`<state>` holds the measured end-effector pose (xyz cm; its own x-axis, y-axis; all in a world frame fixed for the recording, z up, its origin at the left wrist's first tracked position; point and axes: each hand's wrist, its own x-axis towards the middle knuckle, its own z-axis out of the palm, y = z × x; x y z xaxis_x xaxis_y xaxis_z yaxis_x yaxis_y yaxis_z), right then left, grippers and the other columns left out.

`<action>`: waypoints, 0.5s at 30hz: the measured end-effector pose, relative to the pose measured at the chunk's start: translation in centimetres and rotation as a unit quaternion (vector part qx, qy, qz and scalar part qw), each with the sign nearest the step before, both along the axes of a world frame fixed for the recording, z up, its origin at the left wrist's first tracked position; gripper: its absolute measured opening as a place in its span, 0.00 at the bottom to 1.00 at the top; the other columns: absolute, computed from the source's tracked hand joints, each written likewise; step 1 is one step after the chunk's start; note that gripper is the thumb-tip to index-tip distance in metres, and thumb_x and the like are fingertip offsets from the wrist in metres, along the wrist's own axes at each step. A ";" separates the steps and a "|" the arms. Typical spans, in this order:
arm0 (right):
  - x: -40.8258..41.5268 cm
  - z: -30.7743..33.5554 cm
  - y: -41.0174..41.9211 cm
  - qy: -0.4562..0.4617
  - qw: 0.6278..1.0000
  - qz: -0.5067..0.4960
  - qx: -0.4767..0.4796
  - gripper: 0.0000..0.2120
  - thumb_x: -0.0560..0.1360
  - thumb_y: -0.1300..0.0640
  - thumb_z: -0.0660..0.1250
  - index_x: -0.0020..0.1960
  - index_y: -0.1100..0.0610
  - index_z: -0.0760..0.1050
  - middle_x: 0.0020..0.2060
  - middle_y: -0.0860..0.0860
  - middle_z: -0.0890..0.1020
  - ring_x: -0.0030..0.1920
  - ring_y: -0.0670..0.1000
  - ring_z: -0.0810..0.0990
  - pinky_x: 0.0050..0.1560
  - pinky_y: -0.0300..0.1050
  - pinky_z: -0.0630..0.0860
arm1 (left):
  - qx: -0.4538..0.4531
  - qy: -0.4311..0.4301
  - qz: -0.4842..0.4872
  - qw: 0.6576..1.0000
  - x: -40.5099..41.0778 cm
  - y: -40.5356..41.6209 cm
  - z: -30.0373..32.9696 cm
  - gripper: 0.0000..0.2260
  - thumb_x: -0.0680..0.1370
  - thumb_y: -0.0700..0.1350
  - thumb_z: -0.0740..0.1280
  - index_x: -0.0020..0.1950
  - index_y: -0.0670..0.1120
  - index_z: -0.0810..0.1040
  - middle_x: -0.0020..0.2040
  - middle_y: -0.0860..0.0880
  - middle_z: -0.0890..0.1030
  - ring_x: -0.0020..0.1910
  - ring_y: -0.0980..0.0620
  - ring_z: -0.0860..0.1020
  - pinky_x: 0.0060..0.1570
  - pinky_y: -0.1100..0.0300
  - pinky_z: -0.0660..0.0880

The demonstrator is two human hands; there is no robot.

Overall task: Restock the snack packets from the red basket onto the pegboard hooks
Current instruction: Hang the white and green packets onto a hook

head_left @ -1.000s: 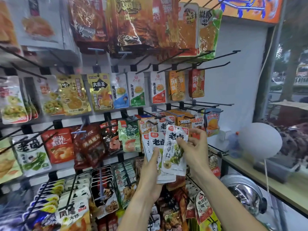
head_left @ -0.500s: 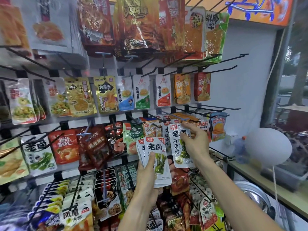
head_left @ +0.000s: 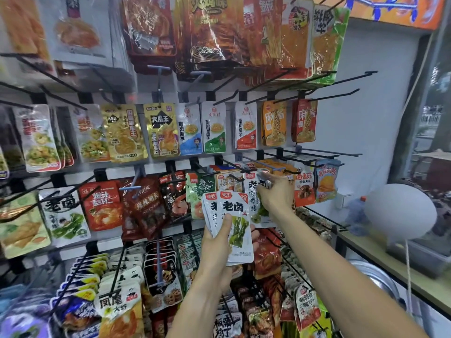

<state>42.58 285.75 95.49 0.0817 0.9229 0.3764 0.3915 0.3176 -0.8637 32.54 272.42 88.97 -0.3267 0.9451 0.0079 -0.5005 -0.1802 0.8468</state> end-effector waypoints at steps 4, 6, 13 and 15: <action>1.7 -1.9 -3.2 -0.007 0.999 -0.030 0.030 0.19 0.78 0.48 0.73 0.68 0.52 0.80 0.57 0.50 0.86 0.54 0.54 0.85 0.54 0.51 0.82 | 0.002 -0.004 0.003 1.000 -0.3 0.4 -0.4 0.19 0.84 0.49 0.68 0.74 0.51 0.73 0.58 0.40 0.87 0.54 0.35 0.87 0.54 0.36 0.83; 2.6 -3.0 -5.3 0.054 0.998 0.008 0.023 0.18 0.77 0.42 0.74 0.63 0.49 0.81 0.53 0.44 0.85 0.54 0.46 0.84 0.53 0.44 0.80 | -0.001 -0.008 0.010 1.000 0.1 0.7 -0.5 0.19 0.82 0.48 0.70 0.73 0.52 0.74 0.59 0.42 0.87 0.55 0.35 0.86 0.57 0.34 0.82; 3.1 -4.6 -7.3 0.187 0.975 0.100 -0.068 0.29 0.71 0.49 0.81 0.63 0.48 0.67 0.54 0.49 0.80 0.47 0.46 0.82 0.41 0.40 0.76 | -0.037 -0.026 0.006 0.999 2.3 2.1 -0.9 0.44 0.64 0.63 0.85 0.77 0.59 0.71 0.68 0.43 0.82 0.60 0.37 0.85 0.54 0.34 0.83; 3.6 -4.9 -7.0 0.234 0.965 0.105 -0.060 0.29 0.71 0.52 0.81 0.62 0.46 0.65 0.55 0.51 0.80 0.51 0.49 0.82 0.47 0.44 0.78 | -0.035 -0.038 0.008 0.999 2.5 2.0 -0.9 0.43 0.65 0.68 0.82 0.76 0.63 0.69 0.72 0.44 0.79 0.63 0.37 0.83 0.58 0.34 0.82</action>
